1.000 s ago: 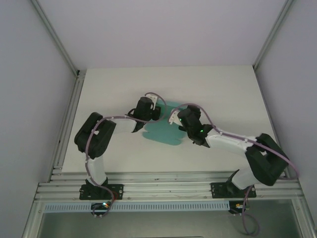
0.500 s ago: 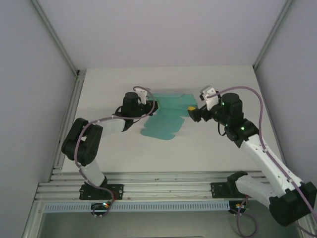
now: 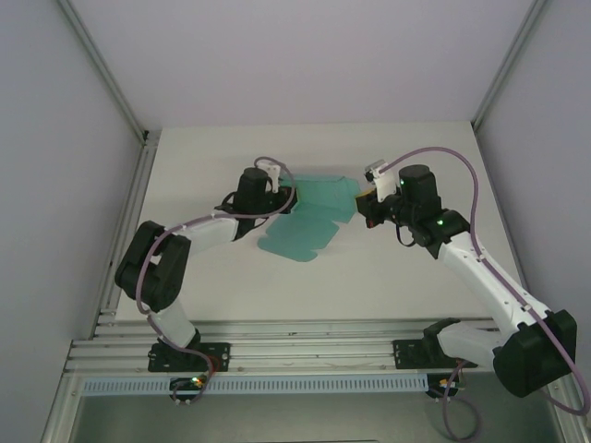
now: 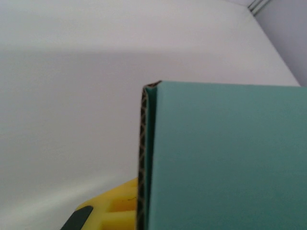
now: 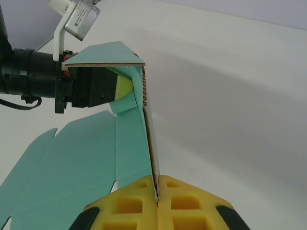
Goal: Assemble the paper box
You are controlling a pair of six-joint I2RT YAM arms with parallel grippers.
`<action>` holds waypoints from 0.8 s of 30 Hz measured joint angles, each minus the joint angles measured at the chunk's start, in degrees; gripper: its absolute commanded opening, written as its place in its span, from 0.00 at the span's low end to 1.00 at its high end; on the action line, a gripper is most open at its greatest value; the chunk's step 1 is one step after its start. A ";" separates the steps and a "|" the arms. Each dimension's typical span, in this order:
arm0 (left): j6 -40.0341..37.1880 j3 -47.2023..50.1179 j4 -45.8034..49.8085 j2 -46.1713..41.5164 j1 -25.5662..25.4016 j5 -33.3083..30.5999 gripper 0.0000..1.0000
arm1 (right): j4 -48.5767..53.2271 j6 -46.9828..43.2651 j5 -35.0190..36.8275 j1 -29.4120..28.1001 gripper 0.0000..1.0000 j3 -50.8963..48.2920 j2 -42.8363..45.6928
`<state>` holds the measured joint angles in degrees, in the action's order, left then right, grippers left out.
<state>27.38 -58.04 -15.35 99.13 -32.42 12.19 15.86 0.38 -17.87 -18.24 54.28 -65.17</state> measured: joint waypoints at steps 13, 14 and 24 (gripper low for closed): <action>0.02 -10.51 17.97 0.46 -3.61 -12.44 0.07 | 1.07 1.42 0.02 -0.02 0.00 0.07 0.96; -0.26 -10.51 17.94 0.46 -3.61 -12.24 0.14 | 1.11 1.51 -0.02 -0.02 0.00 0.04 0.96; -3.10 -0.50 6.58 -2.27 0.59 -0.50 0.57 | 1.27 2.91 -1.70 -0.39 0.00 0.00 3.15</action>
<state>24.27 -58.54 -8.78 96.86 -31.83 11.68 17.12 3.29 -19.57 -18.63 54.28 -62.02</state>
